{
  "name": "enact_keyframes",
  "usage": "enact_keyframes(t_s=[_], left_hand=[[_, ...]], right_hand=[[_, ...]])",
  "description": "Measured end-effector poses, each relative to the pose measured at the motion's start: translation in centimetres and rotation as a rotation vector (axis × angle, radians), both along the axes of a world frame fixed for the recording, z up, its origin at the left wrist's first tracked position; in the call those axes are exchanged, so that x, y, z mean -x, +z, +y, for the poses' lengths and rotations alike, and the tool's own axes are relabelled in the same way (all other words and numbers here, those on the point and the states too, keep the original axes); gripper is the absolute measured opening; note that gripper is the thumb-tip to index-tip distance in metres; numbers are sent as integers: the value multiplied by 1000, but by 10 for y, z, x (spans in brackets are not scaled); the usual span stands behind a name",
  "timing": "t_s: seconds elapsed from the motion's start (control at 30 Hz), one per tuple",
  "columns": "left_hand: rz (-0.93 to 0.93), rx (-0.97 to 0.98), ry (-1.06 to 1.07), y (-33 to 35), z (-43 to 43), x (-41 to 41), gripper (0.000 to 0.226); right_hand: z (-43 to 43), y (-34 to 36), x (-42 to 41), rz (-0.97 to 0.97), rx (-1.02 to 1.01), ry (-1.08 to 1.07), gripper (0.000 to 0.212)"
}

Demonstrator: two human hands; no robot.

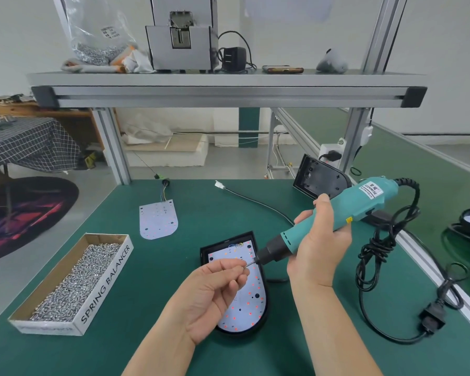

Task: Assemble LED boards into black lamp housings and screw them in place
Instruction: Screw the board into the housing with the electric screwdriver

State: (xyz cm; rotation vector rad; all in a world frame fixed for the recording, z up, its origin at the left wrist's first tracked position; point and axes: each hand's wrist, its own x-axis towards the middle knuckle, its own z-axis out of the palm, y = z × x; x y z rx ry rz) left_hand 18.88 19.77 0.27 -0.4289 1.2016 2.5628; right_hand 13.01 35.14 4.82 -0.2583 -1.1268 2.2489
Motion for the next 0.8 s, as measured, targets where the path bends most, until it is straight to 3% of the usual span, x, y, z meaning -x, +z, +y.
enact_keyframes(t_s=[0.43,0.5,0.57,0.63,0.7,0.8], left_hand=[[190,206,150,-6,14,-7,12],[215,243,107,-5,9,-7,21],[235,315,65,-8,-2,-5,44],[178,440,132,-12,-17,0,47],[60,696,260,-21,-35,7,30],[-41,1101,178,-32,-47,14,48]], right_hand=[[-4,-6,0,-34,7,-51,17],[-3,-7,0,-38,16,-43,19],[-1,-7,1,-32,17,-39,19],[1,-7,1,-19,1,-37,20],[3,-8,1,-8,-28,-38,21],[2,-10,0,0,-100,-44,22]])
